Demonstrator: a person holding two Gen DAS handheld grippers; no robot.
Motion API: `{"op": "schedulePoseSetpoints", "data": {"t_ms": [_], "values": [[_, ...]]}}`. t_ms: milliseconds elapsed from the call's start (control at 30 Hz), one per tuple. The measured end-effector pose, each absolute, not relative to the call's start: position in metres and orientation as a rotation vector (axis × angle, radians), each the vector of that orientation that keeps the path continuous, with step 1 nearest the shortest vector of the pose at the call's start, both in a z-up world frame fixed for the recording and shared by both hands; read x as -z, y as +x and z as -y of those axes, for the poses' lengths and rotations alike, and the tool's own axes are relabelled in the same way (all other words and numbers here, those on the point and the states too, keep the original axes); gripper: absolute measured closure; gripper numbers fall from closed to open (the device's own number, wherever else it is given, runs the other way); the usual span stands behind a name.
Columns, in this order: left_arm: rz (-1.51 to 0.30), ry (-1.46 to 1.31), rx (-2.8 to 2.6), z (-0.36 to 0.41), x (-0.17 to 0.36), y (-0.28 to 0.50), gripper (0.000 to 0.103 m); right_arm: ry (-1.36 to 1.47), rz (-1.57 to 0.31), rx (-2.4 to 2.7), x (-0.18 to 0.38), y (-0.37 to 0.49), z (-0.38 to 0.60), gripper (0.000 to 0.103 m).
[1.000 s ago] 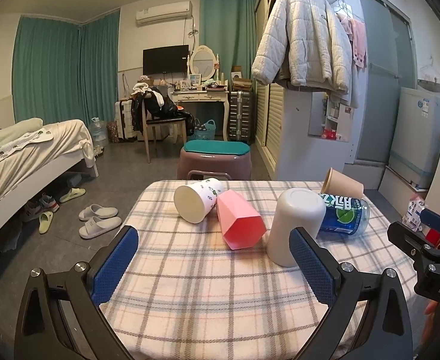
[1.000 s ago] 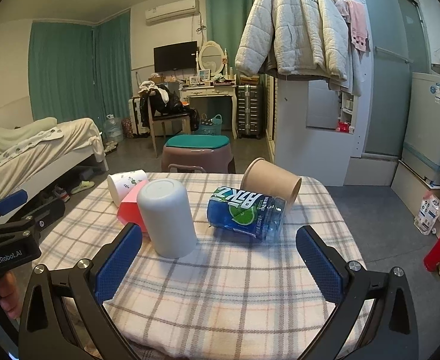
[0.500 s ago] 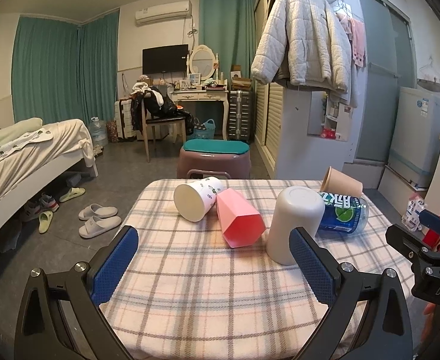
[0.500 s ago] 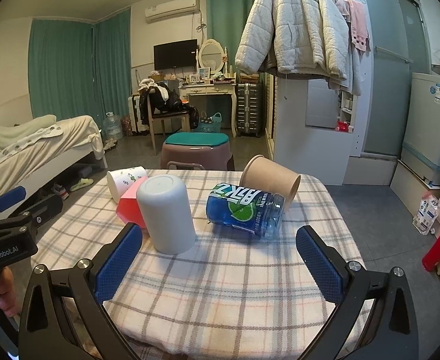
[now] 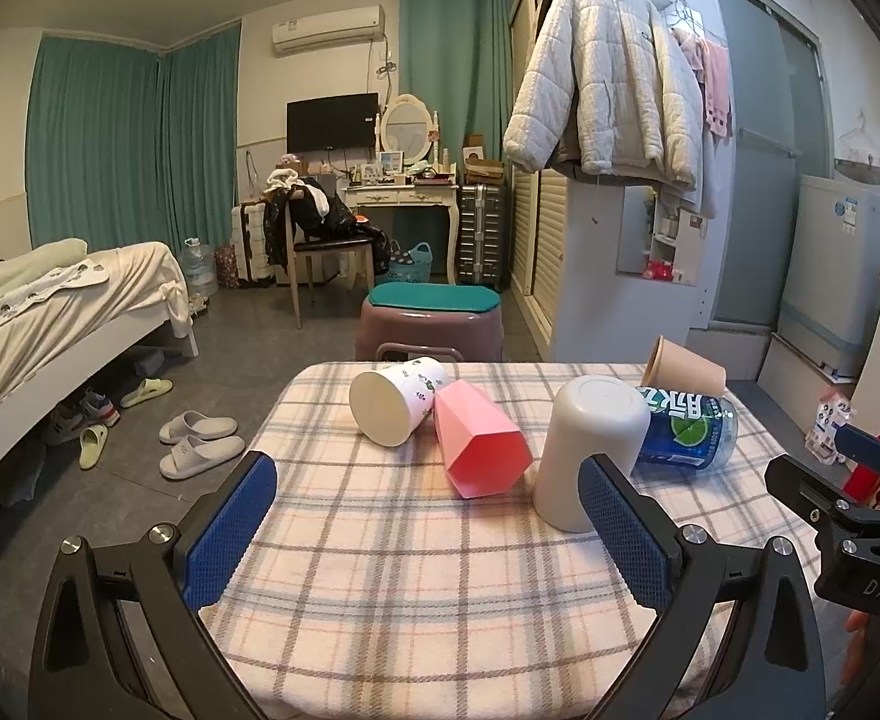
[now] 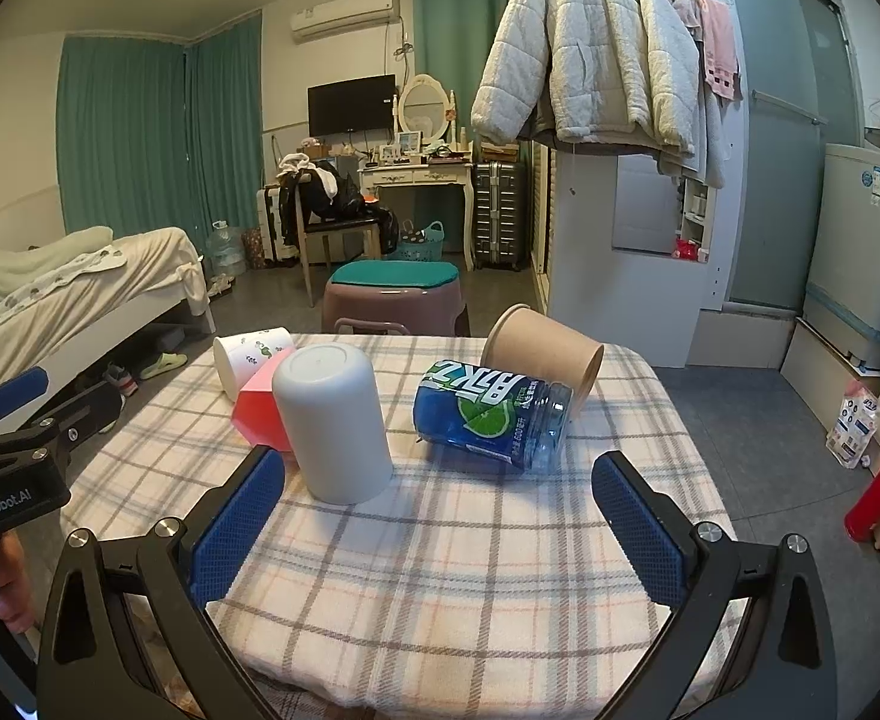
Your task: Flip cup upside down
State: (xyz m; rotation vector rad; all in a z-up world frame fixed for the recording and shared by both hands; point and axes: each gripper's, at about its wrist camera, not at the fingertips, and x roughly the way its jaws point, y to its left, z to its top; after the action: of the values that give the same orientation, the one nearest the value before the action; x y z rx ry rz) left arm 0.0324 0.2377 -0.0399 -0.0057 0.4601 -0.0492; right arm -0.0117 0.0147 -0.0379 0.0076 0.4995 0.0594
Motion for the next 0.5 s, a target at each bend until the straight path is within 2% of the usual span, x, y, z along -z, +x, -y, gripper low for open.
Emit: {"op": "schedulePoseSetpoints", "data": {"t_ms": [500], "values": [[-0.467,-0.007,0.045,-0.2396,0.0425,0.0319,0.0,0.005,-0.507,-0.063,0.0411,-0.0086,-0.0177,0.0]]}}
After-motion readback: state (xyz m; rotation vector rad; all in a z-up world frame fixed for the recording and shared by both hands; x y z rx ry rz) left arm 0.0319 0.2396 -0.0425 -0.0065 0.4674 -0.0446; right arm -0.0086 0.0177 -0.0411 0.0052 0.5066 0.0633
